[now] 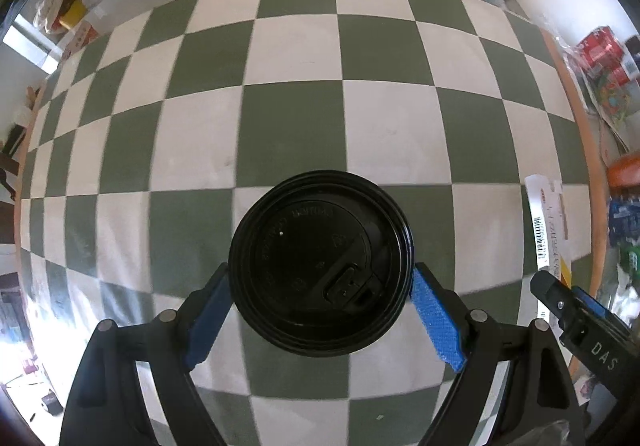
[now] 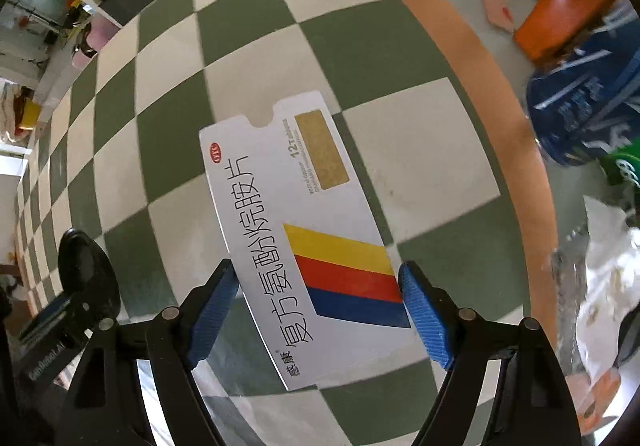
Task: Collect trash
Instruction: 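Grasp the black round lid with left tool while right tool grasps the white medicine box, then carry both items to the white bin and open both tools to drop them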
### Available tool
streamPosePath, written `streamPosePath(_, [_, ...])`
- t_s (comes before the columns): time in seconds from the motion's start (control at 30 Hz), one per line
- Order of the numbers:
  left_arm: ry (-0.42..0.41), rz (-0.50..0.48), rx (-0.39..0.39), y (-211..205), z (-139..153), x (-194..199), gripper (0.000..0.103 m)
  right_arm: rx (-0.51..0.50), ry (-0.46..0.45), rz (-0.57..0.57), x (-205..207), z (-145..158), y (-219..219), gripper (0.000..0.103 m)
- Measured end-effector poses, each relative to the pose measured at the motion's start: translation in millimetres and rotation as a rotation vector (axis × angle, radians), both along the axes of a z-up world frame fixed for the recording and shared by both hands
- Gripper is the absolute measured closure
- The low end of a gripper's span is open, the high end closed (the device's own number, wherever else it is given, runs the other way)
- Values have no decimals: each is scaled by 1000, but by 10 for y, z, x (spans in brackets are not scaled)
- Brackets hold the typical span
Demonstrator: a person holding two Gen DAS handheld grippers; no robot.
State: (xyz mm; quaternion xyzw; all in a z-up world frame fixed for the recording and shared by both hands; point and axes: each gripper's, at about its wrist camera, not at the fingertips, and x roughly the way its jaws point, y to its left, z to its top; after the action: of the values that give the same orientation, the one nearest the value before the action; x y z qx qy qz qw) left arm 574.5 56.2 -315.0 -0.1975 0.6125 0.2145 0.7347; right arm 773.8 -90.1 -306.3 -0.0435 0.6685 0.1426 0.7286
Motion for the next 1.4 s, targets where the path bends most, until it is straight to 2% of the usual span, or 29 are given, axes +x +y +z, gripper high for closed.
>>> streamPosePath(0.2, [-48,-32,28,13,283,-544,17,43,-65,15,-419,311,63,22])
streamPosePath(0.3, [-72,-32,32,38,405,-893,17,57,-97,40,-991,423,11,24])
streamPosePath(0.33, [-81,-29,31,48,439,-1029,17,62,-104,55,-1126,474,-21,31])
streamPosePath(0.37, [-89,-27,34,52,453,-1166,17,59,-104,71,-1304,460,29,76])
streamPosePath(0.4, [-92,-24,35,44,439,-1239,17,45,-103,77,-1473,470,2,85])
streamPosePath(0.47, [-82,-12,32,33,365,-1456,17,10,-60,137,-1778,413,-82,84])
streamPosePath(0.5, [-73,-2,24,35,316,-1571,17,6,-1,143,-1932,290,-74,83])
streamPosePath(0.53, [-66,7,14,21,265,-1591,17,20,28,129,-2018,250,-134,72])
streamPosePath(0.57, [-58,16,5,16,223,-1668,17,36,44,111,-2101,228,-197,46])
streamPosePath(0.63, [-45,26,6,15,172,-1777,17,65,19,44,-2177,260,-343,16])
streamPosePath(0.77, [-24,57,19,78,62,-1743,17,27,-58,-14,-1889,252,-419,14])
streamPosePath(0.83, [-18,73,23,111,11,-1651,17,-51,-93,8,-1622,140,-339,14])
streamPosePath(0.93, [-11,91,21,145,-31,-1500,17,-119,-43,72,-1356,-126,-190,14])
streamPosePath(0.97, [-13,94,20,151,-29,-1442,17,-142,-50,75,-1323,-152,-175,8])
streamPosePath(1.0, [-16,95,21,151,-23,-1403,17,-145,-48,80,-1302,-156,-163,9])
streamPosePath(1.1, [-29,86,26,129,16,-1337,17,-120,-69,108,-1354,-99,-153,26])
streamPosePath(1.13, [-35,81,29,116,42,-1343,17,-133,-74,120,-1396,-87,-132,26])
streamPosePath(1.27, [-68,72,50,88,209,-1544,17,-83,-64,137,-1632,-24,-106,26])
streamPosePath(1.4, [-119,62,59,79,431,-1949,17,2,-100,157,-2037,310,-137,26])
